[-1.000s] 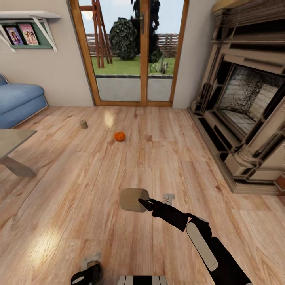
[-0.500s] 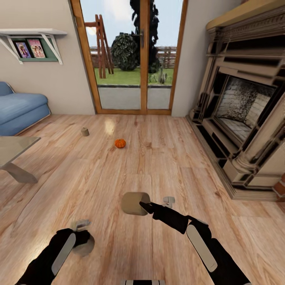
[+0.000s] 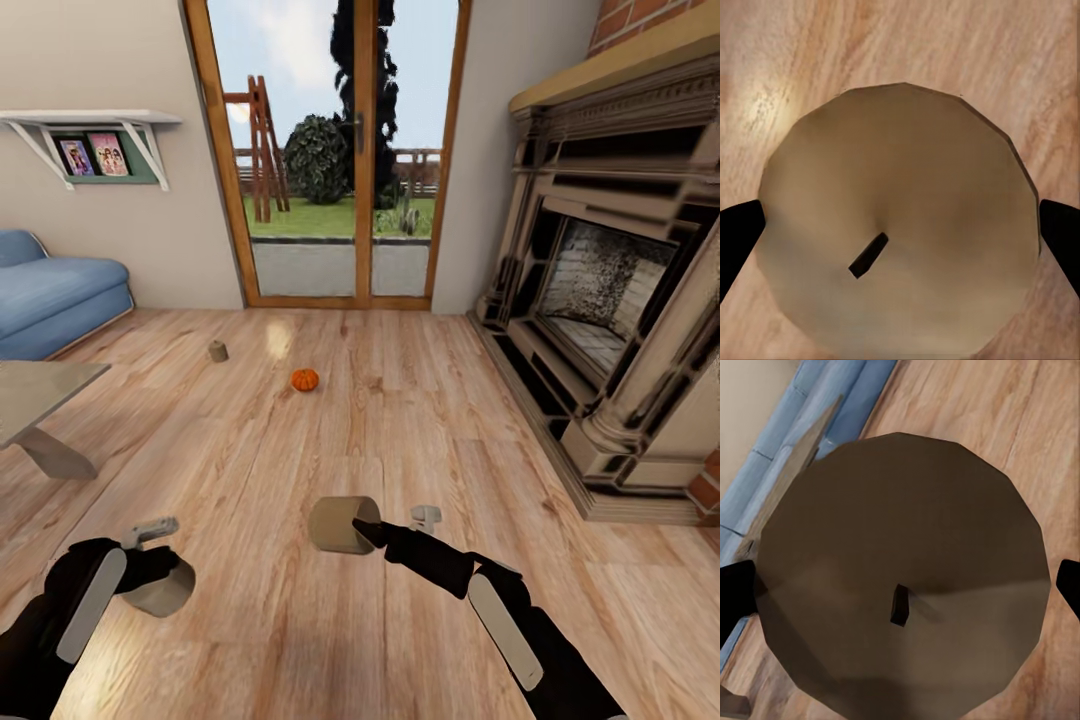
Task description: Place each of the two pumpkins and all three candles from the living room inside a cabinet in the living room (use any cabinet), then make sure every cabinet is closed, and position the cauldron so it is next to a table in the living room.
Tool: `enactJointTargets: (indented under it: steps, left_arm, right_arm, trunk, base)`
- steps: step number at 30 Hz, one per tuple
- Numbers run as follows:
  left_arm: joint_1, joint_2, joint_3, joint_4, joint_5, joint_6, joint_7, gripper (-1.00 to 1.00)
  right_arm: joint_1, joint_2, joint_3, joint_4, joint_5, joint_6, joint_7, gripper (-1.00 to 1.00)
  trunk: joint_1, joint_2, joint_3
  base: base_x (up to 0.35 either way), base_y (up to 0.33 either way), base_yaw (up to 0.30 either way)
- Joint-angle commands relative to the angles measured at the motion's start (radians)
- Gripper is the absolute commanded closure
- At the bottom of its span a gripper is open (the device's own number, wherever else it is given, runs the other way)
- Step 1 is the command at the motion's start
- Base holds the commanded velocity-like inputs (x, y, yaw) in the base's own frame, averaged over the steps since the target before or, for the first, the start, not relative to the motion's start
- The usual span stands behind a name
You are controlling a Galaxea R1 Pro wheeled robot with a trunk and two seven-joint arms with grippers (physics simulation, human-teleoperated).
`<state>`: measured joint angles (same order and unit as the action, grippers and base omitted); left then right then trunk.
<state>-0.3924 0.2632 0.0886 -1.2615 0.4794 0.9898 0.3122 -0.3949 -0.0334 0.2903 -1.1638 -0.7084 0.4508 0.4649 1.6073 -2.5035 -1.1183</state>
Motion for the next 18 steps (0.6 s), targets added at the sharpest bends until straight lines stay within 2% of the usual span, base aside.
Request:
enactJointTargets:
  steps: [1,6,8,14,18]
  left_arm:
    - [0.000,0.001,0.001,-0.003,0.012,0.003,0.009,1.00]
    - [0.000,0.001,0.001,-0.006,0.013,0.004,0.008,1.00]
    - [0.000,-0.001,0.001,-0.006,0.014,0.004,0.008,1.00]
    - [0.000,-0.006,0.000,-0.005,0.014,0.004,0.008,1.00]
    - [0.000,-0.010,-0.001,0.004,0.015,0.002,0.008,1.00]
  right_arm:
    - [0.000,-0.001,0.001,0.000,-0.007,0.006,-0.002,1.00]
    - [-0.001,-0.001,0.000,0.001,-0.006,0.009,-0.020,1.00]
    - [-0.001,-0.002,0.002,-0.006,-0.004,0.011,-0.071,1.00]
    - [-0.001,-0.003,0.003,-0.018,-0.007,0.053,-0.282,1.00]
    - [0.000,-0.002,0.006,-0.011,-0.009,0.067,-0.346,1.00]
  trunk:
    - [-0.001,0.000,0.003]
    - [-0.003,0.001,0.022]
    - [-0.004,0.002,0.030]
    - [-0.006,0.003,0.053]
    - [-0.015,0.017,0.067]
  base:
    - [0.000,0.000,0.000]
    - [0.000,0.000,0.000]
    - [0.000,0.000,0.000]
    - [0.000,0.000,0.000]
    - [0.000,0.000,0.000]
